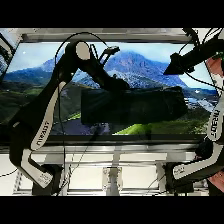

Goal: Fold the clothes and pants, and hang the long-sleeved shirts on hangers.

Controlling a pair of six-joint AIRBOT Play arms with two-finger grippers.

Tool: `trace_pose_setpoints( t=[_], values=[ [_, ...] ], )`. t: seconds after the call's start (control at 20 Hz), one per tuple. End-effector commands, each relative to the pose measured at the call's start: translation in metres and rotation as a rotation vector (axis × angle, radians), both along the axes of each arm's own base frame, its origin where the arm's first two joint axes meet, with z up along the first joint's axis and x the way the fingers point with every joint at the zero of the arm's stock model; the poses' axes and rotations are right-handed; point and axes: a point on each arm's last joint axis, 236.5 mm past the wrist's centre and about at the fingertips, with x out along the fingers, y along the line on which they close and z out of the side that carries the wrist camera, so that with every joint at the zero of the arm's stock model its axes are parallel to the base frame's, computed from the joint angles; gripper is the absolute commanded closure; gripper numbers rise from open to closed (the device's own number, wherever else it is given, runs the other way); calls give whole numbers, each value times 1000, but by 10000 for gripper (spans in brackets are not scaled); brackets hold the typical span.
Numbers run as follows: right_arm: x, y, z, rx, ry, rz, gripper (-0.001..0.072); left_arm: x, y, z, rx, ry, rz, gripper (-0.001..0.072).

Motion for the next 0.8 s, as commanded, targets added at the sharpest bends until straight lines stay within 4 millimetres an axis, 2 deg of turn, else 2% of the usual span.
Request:
trace_pose_setpoints(
  t=[0.0, 0.2, 0.35, 0.4, 0.45, 0.6, 0.75],
  values=[
    [-1, 0, 0, -1, 1, 1, 699, 2, -8, -7, 8, -5, 15, 683],
    [-1, 0, 0, -1, 2, 1, 699, -23, -30, -46, 59, 75, -49, 672],
    [-1, 0, 0, 0, 2, 1, 699, -43, -43, -79, 104, 138, -94, 451],
    [-1, 0, 0, 0, 3, 1, 699, -49, -47, -86, 115, 153, -108, 320],
    [-1, 0, 0, 0, 3, 1, 698, -53, -50, -91, 122, 161, -120, 267],
    [-2, 0, 0, -1, 7, 3, 698, -57, -53, -93, 125, 163, -130, 267],
    [-5, 0, 0, -2, 18, 10, 699, -39, -36, -85, 123, 142, -90, 267]
  ],
)
